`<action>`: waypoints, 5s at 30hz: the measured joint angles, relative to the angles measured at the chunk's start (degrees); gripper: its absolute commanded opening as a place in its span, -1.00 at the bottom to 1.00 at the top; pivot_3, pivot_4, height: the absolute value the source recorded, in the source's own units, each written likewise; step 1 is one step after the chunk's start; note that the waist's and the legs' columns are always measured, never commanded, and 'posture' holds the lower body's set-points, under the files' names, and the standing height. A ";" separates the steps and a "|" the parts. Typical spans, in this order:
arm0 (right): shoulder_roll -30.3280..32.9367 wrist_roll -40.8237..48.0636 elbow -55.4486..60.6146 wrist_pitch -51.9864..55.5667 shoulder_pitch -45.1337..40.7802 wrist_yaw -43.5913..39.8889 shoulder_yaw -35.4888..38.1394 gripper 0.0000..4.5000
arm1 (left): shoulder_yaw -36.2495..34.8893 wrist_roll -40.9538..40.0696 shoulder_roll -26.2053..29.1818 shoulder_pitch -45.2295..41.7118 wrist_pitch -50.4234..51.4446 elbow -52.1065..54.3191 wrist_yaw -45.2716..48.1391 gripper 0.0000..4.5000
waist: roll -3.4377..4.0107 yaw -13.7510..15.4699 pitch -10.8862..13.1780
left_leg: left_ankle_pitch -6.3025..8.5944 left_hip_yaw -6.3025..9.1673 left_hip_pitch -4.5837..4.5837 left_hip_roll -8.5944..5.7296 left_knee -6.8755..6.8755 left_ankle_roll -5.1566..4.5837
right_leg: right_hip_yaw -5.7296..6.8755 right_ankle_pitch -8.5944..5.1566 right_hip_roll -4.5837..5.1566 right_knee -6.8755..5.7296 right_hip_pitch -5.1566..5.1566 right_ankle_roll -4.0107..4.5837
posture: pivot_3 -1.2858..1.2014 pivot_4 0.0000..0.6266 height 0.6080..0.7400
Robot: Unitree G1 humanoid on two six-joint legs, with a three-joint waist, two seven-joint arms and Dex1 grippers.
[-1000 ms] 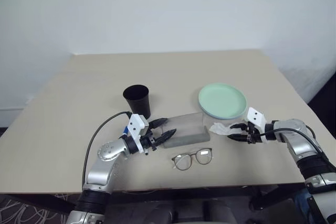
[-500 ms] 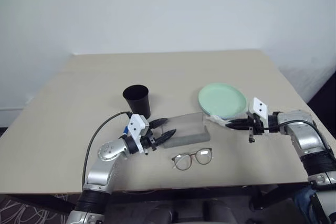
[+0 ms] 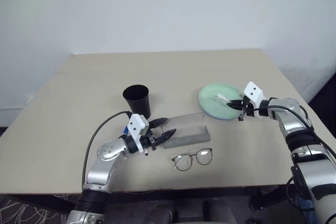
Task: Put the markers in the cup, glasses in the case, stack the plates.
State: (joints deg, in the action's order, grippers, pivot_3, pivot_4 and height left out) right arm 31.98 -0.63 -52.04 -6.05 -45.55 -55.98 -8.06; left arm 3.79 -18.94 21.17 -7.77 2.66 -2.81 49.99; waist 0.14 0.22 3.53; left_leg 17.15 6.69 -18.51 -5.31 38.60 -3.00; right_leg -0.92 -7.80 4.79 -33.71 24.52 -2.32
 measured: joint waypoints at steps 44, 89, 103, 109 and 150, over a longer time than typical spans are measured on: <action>1.86 13.62 36.47 9.91 25.12 -7.04 4.69 0.59 | 15.84 0.34 11.63 -20.48 23.05 3.18 22.22 0.26 | 0.00 -0.20 0.02 | 0.00 -0.06 -0.02 0.19 0.19 -0.02 | -0.03 0.00 -0.21 -0.02 -0.10 -0.01 | 0.03 -1.00 1.00; 3.91 14.90 46.70 9.49 34.87 -9.19 4.52 0.61 | 28.59 17.22 2.68 -27.51 14.58 -11.13 25.98 -0.29 | -0.04 -0.01 0.04 | -0.01 -0.08 -0.04 0.24 0.45 -0.03 | -0.07 -0.01 -0.25 -0.04 -0.21 -0.08 | 0.03 -1.00 1.00; 3.81 13.49 43.65 6.81 34.39 -9.14 4.42 0.61 | 28.55 17.74 2.76 -28.45 13.51 -11.25 26.20 -0.56 | -0.05 -0.01 0.05 | -0.01 -0.08 -0.04 0.24 0.47 -0.03 | -0.07 -0.01 -0.26 -0.04 -0.22 -0.08 | 0.03 -1.00 1.00; 3.69 13.04 42.09 5.60 33.43 -9.09 4.04 0.61 | 28.37 17.75 2.99 -29.01 12.80 -11.28 26.43 -0.84 | -0.04 -0.01 0.04 | -0.01 -0.09 -0.03 0.23 0.49 -0.04 | -0.08 -0.01 -0.25 -0.05 -0.24 -0.08 | 0.03 -1.00 1.00; 2.62 11.14 37.15 2.05 30.61 -6.06 3.51 0.61 | 27.43 18.75 3.82 -32.89 13.13 -6.88 26.95 -0.17 | -0.04 -0.01 0.04 | -0.01 -0.06 -0.04 0.21 0.47 -0.05 | -0.14 0.00 -0.29 -0.05 -0.21 -0.09 | 0.03 -1.00 1.00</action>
State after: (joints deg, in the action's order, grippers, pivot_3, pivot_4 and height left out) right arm 34.61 10.51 -14.89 -4.00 -14.93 -62.04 -4.55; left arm 31.22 -0.20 24.99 -40.66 15.78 -9.69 76.94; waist 0.09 0.20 3.58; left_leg 17.14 6.63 -18.55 -5.09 39.07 -3.04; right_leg -1.06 -7.80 4.50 -33.77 24.31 -2.41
